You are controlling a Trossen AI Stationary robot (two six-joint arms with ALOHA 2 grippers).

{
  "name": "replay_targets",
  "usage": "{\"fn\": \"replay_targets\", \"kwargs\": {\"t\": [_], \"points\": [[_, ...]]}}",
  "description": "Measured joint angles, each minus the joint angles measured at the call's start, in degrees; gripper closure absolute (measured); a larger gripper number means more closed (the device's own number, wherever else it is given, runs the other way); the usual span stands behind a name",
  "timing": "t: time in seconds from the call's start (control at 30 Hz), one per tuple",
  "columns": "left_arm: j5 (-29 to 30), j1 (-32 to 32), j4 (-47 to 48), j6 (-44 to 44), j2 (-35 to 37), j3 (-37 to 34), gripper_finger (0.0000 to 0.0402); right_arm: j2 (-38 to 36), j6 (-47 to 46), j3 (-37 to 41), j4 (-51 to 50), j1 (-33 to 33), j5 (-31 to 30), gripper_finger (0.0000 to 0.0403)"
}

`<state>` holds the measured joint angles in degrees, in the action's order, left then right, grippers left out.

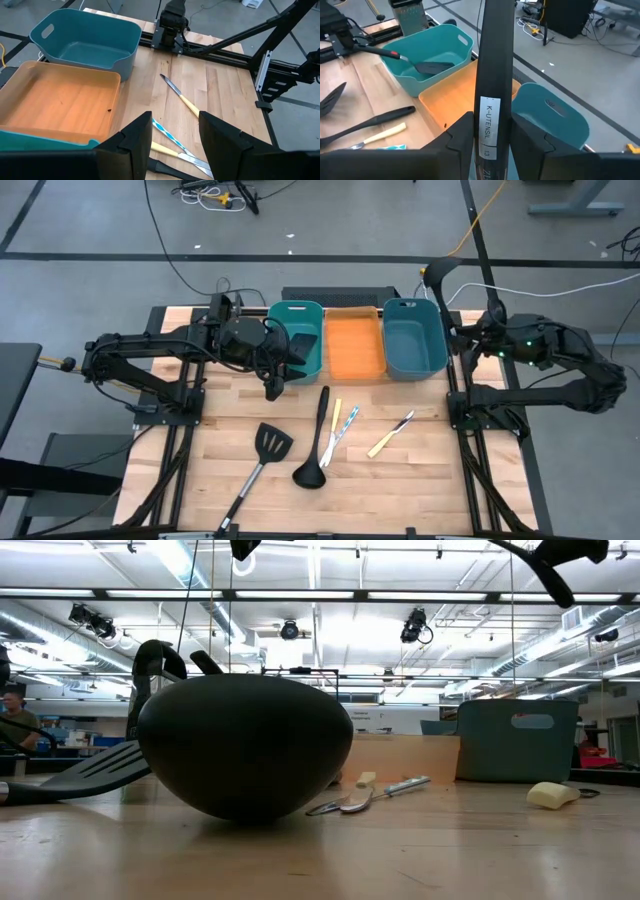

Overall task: Pick & Place Kitchen Items
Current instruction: Put the right black ladle into the blue bin

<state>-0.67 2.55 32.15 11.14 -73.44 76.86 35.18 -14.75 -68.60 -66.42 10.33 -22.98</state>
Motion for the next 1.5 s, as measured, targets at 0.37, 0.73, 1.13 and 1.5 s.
{"fn": "replay_targets", "kwargs": {"t": [0.37, 0.73, 1.13, 1.5], "points": [[-0.01, 0.01, -0.01, 0.02, 0.01, 0.0, 0.0235, 0.74, -7.31, -0.74, -10.56, 0.0, 2.02, 0.0289], [0.0, 0.02, -0.01, -0.92, 0.01, 0.0, 0.0235, 2.11, -17.74, -0.74, -20.5, 0.0, 9.18, 0.0289], [0.0, 0.01, -0.01, -1.09, 0.01, 0.0, 0.0235, 8.29, -22.2, -0.74, -23.46, 0.0, 11.7, 0.0289], [0.0, 0.02, -0.01, -1.08, 0.01, 0.0, 0.0235, 14.5, -22.32, -0.73, -23.58, 1.25, 13.56, 0.0289]]}}
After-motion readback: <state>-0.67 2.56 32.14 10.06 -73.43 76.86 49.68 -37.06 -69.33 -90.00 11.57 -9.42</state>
